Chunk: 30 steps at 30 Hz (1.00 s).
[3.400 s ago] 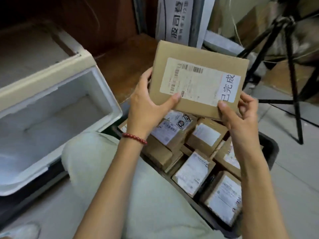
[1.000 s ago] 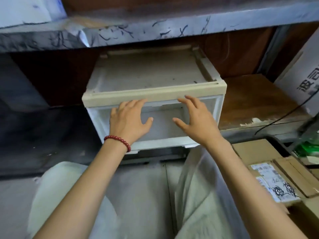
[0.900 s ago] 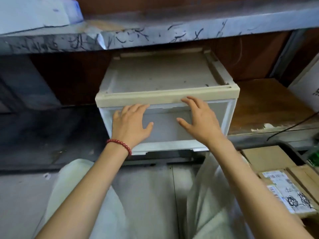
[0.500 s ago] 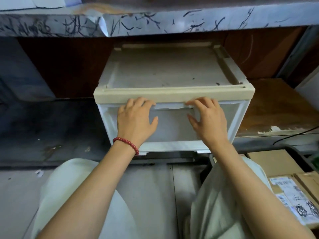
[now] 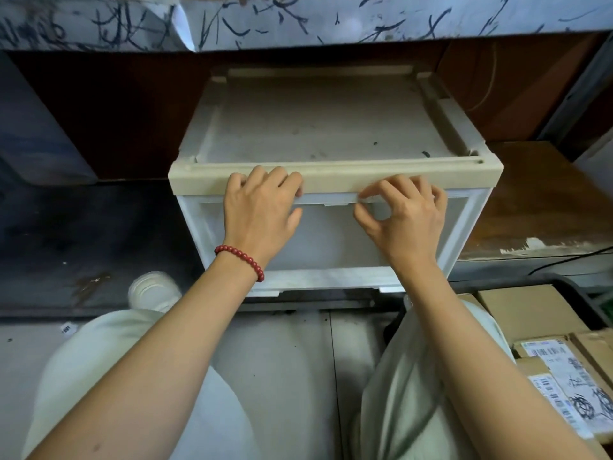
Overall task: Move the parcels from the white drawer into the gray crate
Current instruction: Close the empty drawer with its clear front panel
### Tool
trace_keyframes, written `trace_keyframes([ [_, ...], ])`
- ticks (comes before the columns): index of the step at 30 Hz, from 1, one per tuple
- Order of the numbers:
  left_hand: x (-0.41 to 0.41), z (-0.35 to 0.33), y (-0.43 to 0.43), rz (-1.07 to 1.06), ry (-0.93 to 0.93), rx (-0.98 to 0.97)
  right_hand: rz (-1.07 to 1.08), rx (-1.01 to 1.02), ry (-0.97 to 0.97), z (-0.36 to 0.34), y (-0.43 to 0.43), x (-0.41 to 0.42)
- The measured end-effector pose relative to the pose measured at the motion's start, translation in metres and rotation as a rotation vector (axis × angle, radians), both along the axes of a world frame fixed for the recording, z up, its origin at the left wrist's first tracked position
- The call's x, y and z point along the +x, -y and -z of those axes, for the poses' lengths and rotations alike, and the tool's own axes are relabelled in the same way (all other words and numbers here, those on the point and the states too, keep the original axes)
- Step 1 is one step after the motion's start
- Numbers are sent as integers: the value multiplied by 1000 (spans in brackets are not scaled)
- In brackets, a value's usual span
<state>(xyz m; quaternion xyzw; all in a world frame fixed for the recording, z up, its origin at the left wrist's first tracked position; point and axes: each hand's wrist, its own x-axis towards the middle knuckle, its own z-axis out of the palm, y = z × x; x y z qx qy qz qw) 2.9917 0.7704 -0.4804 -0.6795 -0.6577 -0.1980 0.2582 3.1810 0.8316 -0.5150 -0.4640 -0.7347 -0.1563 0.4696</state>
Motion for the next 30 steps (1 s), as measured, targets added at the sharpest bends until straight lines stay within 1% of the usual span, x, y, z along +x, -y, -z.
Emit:
trace_keyframes([
  [4,3,3,3,35,54,30,-66,-21,25,-2,7,4],
  [7,10,4,6,61,66,26,-120,-120,55,-4,16,8],
  [11,12,5,10,55,80,-7,-136,-210,122,-10,24,9],
  [14,14,1,15,42,149,-81,-157,-294,211,-17,24,14],
  [17,20,-4,21,29,215,-218,-158,-346,318,-20,29,19],
  [20,23,-4,31,64,240,-255,-153,-432,342,-23,39,24],
  [24,27,2,57,103,214,-236,-180,-495,329,-23,61,38],
  [30,32,10,102,176,170,-225,-245,-526,388,-18,101,60],
])
